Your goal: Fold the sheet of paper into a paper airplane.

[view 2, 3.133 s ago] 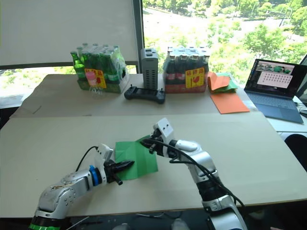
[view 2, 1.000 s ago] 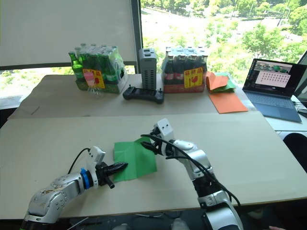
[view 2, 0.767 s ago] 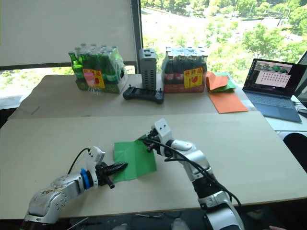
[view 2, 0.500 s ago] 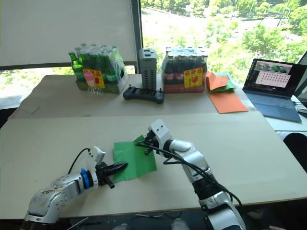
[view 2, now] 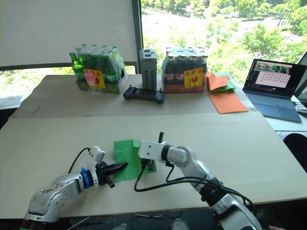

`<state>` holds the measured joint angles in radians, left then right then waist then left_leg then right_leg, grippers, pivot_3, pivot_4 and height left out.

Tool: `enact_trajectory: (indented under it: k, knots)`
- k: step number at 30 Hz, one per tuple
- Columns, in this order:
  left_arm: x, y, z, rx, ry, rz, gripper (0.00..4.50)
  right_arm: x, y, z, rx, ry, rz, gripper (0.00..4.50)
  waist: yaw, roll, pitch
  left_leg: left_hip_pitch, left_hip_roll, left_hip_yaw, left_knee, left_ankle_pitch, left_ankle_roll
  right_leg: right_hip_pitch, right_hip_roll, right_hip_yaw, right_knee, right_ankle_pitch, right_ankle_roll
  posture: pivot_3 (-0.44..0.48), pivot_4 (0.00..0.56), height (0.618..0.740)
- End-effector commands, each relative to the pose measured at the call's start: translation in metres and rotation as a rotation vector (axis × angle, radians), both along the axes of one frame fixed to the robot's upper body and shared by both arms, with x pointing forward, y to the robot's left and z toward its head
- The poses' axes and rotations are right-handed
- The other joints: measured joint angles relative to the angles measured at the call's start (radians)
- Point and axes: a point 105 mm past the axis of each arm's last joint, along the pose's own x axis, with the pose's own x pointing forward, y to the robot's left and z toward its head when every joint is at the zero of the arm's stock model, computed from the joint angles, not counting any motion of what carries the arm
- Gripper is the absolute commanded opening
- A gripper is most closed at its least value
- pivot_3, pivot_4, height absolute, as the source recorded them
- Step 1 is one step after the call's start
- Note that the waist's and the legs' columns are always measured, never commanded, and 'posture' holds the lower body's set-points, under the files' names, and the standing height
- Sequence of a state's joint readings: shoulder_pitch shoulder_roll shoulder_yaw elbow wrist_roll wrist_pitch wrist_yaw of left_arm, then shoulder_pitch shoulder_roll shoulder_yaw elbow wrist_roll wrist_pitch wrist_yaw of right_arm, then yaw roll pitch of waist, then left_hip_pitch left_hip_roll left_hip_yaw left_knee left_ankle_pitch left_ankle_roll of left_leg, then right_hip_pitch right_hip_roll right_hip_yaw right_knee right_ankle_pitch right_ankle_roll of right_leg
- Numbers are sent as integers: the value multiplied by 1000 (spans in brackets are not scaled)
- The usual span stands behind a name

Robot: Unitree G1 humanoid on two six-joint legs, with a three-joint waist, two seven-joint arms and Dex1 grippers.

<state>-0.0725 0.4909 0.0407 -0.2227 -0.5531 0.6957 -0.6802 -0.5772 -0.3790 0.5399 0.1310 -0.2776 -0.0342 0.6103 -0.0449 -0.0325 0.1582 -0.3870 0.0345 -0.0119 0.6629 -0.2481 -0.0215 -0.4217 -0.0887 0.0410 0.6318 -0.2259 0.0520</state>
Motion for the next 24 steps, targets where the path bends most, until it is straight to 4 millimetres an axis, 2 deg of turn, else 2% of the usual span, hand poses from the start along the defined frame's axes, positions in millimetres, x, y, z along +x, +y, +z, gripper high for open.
enact_trajectory:
  k: [1,5,11,14,18,24]
  knots:
    - [3,12,-8,38,34,54,0,-1,4,8,-28,-101,50,66,0,0,0,0,0,0,0,0,0,0,0,0,0,0,0,0,150,727]
    - [14,9,10,-20,-6,74,0,2,4,5,-76,-160,66,66,2,0,0,0,0,0,0,0,0,0,0,0,0,0,0,0,150,727]
    - [38,-1,43,-121,-63,102,0,0,7,2,-87,-164,91,66,3,-1,0,-2,0,0,0,0,0,-1,0,0,-1,0,0,0,150,727]
    - [45,-8,53,-147,-75,93,0,0,7,1,-88,-163,93,66,3,-1,0,-2,-1,0,0,0,0,-1,-1,0,-1,0,0,0,150,727]
    - [49,-20,53,-126,-78,55,0,0,8,1,-90,-164,97,66,0,-1,0,-2,-1,0,0,0,0,-1,-1,0,-1,0,0,0,150,727]
    - [50,-24,37,-74,-43,36,0,0,9,3,-83,-167,96,66,1,-1,0,-2,-1,0,0,0,0,-1,-1,0,-1,0,0,0,150,727]
